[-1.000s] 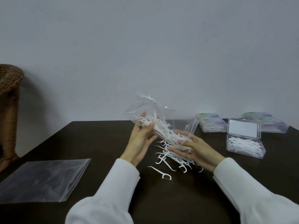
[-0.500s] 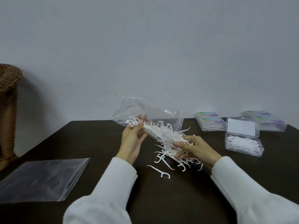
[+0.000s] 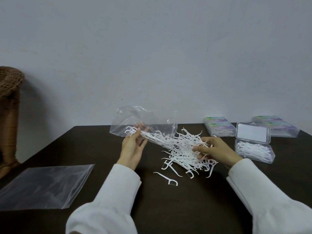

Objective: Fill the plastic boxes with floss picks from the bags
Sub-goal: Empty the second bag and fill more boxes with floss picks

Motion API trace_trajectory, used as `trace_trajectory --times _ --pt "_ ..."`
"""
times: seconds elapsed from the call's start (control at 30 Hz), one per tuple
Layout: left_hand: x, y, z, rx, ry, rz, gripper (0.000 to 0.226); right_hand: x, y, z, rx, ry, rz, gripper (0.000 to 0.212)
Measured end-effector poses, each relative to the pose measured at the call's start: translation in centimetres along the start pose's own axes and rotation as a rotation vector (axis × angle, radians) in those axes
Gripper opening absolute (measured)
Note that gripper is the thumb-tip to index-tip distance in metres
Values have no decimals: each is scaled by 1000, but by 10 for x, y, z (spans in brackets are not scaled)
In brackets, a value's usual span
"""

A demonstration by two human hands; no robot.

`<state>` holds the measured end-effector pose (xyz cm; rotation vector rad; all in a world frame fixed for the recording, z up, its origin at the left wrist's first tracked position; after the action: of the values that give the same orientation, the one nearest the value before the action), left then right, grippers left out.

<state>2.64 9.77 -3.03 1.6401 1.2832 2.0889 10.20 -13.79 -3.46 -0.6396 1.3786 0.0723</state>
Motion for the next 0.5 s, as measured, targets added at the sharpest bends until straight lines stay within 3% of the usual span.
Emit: trace_trajectory --times 0.07,0.27,0.5 --pt "2 -1 0 7 5 8 19 5 -6 2 35 10 -137 21" --pt "9 -2 1 16 31 -16 19 9 -17 1 142 18 -295 36" --pt "13 -3 1 11 46 -53 23 -14 0 -5 34 -191 -426 45"
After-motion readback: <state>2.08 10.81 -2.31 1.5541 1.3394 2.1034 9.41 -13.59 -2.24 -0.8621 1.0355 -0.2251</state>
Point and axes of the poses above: each hand's wrist, its own z-axis towards the middle knuckle, its own y-axis out of the palm, x = y × z, the point moved 9 cm from there along z, towards the middle knuckle, and after that the axes turned 5 degrees about -z, right-handed, at the moved point
